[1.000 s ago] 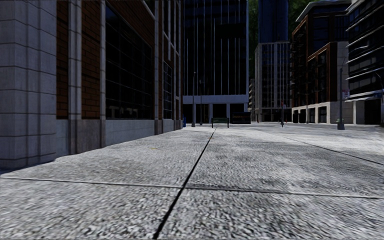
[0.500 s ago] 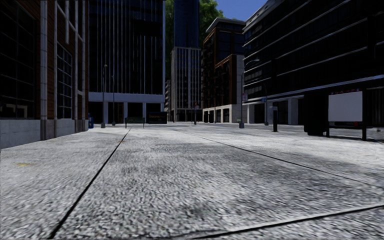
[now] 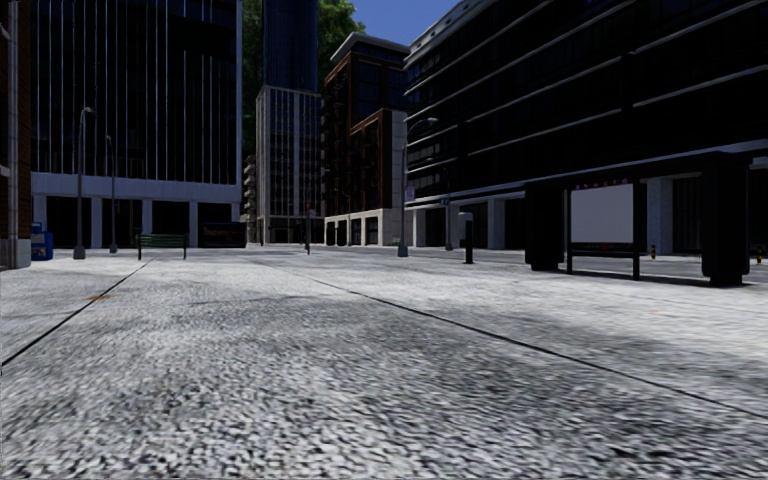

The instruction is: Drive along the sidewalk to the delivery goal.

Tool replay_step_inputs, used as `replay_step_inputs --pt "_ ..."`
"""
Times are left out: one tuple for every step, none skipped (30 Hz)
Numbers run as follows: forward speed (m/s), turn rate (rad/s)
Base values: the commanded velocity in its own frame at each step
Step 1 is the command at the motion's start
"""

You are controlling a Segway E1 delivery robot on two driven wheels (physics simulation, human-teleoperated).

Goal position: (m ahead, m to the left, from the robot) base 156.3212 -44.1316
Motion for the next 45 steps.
replay_step_inputs --pt "2.00 0.00" --pt "2.00 0.00" --pt "2.00 0.00" --pt "2.00 0.00" --pt "2.00 0.00" --pt "2.00 0.00" --pt "2.00 0.00" --pt "2.00 0.00" --pt "2.00 0.00" --pt "2.00 0.00" --pt "2.00 0.00" --pt "2.00 0.00" --pt "2.00 0.00" --pt "2.00 0.00" --pt "2.00 0.00" --pt "2.00 0.00" --pt "2.00 0.00" --pt "2.00 0.00" --pt "2.00 0.00" --pt "2.00 0.00" --pt "2.00 0.00" --pt "2.00 0.00" --pt "2.00 0.00" --pt "2.00 0.00" --pt "2.00 0.00" --pt "2.00 0.00" --pt "2.00 0.00" --pt "2.00 0.00" --pt "2.00 0.00" --pt "2.00 0.00" --pt "2.00 0.00" --pt "2.00 0.00" --pt "2.00 0.00" --pt "2.00 0.00" --pt "2.00 0.00" --pt "2.00 0.00" --pt "2.00 0.00" --pt "2.00 0.00" --pt "2.00 0.00" --pt "2.00 0.00" --pt "2.00 0.00" --pt "2.00 0.00" --pt "2.00 0.00" --pt "2.00 0.00" --pt "2.00 0.00"
